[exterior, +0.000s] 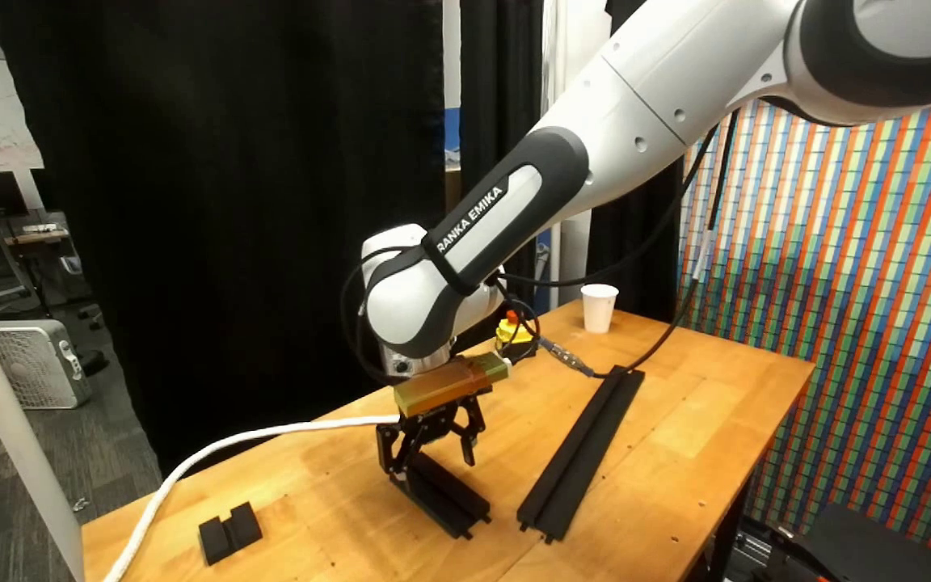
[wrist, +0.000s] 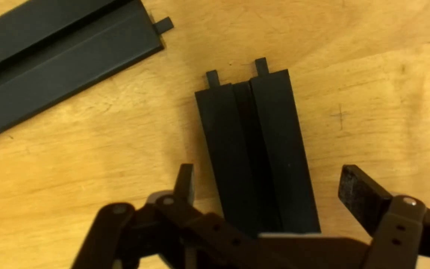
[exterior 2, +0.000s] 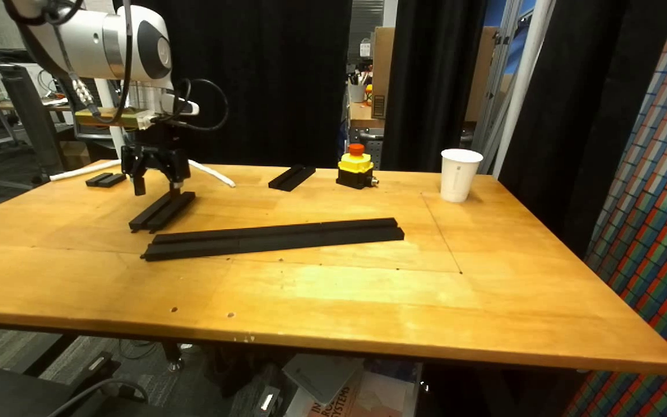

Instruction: Connect the four black objects together

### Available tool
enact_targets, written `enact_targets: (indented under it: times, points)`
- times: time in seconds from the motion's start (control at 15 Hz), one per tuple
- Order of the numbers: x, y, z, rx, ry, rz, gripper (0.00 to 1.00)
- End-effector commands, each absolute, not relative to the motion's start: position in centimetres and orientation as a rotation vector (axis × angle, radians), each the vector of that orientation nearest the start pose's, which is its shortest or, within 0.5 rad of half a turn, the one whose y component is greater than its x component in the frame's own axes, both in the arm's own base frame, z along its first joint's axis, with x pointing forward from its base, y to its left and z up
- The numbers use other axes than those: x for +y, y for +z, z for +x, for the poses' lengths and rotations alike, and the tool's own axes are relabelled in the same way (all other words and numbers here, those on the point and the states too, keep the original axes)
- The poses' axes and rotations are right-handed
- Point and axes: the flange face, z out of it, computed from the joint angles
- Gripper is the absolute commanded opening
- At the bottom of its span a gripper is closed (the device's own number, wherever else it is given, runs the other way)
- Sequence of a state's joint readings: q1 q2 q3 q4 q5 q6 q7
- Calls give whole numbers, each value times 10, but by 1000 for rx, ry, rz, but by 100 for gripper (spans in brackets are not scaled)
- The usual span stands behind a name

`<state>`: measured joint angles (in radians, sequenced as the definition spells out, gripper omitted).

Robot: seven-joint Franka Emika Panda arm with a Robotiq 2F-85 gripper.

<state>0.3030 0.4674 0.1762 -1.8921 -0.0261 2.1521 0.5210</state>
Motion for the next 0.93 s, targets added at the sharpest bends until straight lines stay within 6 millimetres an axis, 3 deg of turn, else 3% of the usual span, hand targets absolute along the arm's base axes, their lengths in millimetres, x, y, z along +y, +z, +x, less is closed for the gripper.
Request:
enact_targets:
  times: [0.0,0.27,0.4,0.87]
  points:
    - [302,242,538,-240,293,-3239,100]
    - [315,229,527,-558,191,-3302,100]
    - [315,227,526,-632,128,-3320,100]
    - [303,224,537,-566,-99,-3256,100]
